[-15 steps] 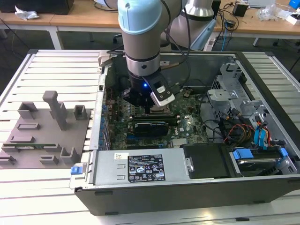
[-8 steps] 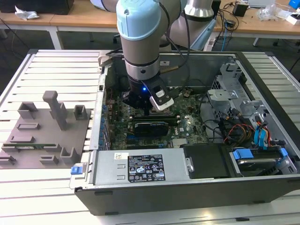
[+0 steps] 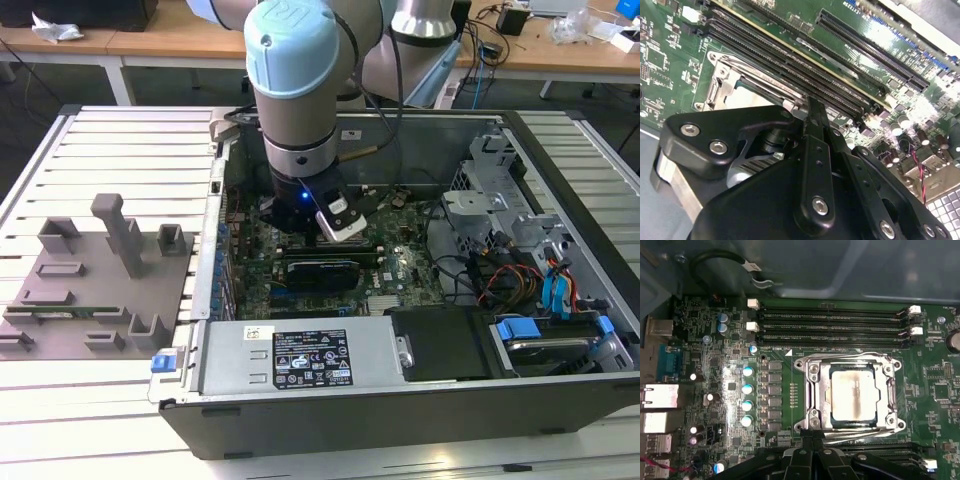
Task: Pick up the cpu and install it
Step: 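Install the second cpu locking lever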
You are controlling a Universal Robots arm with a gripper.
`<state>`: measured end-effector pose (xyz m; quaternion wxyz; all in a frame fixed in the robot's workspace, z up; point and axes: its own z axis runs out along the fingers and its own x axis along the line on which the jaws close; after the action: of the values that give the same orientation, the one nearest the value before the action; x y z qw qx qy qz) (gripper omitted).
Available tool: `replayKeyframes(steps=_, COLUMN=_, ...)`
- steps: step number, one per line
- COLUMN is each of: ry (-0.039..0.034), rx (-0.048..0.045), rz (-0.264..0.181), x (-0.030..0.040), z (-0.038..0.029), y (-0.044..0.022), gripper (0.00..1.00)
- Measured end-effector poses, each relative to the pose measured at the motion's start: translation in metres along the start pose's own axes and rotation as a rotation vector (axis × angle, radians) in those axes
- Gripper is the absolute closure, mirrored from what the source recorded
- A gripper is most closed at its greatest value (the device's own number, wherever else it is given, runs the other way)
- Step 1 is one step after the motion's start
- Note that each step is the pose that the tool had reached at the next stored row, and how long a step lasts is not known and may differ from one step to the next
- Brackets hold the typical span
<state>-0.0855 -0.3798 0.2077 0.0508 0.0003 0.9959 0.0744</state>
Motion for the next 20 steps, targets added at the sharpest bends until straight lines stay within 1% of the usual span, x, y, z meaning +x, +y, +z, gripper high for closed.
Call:
replayKeyframes(steps=1, ry=0.0, rx=-0.0036, rz=0.001, x=0.0003, z=0.0005, y=-0.0001, gripper=0.89)
replayKeyframes(steps=2, ry=-0.0002, rx=-0.0097, rz=0.002, x=0.0009, z=0.0013, y=-0.0003, gripper=0.89)
replayKeyframes(steps=5, ry=-0.0003, rx=-0.0218, rz=0.004, x=0.0019, z=0.0028, y=-0.0008, gripper=0.89)
replayKeyframes(steps=6, ry=-0.0005, rx=-0.0277, rz=0.004, x=0.0019, z=0.0034, y=-0.0009, gripper=0.89)
replayKeyframes(steps=8, ry=-0.0005, rx=-0.0293, rz=0.004, x=0.0019, z=0.0036, y=-0.0016, gripper=0.89)
replayKeyframes(steps=11, ry=-0.0004, rx=-0.0293, rz=0.004, x=0.0019, z=0.0033, y=-0.0038, gripper=0.89)
replayKeyframes(steps=14, ry=0.0009, rx=-0.0292, rz=0.005, x=0.001, z=0.0033, y=-0.0045, gripper=0.89)
replayKeyframes(steps=16, ry=0.0037, rx=-0.0291, rz=0.006, x=-0.0001, z=0.0033, y=-0.0049, gripper=0.89)
replayKeyframes(steps=17, ry=0.0062, rx=-0.029, rz=0.006, x=-0.001, z=0.0033, y=-0.005, gripper=0.89)
replayKeyframes(steps=18, ry=0.0092, rx=-0.029, rz=0.007, x=-0.0019, z=0.0034, y=-0.005, gripper=0.89)
replayKeyframes(steps=19, ry=0.0141, rx=-0.029, rz=0.007, x=-0.0033, z=0.0035, y=-0.005, gripper=0.89)
replayKeyframes(steps=20, ry=0.0174, rx=-0.029, rz=0.008, x=-0.0041, z=0.0035, y=-0.005, gripper=0.89)
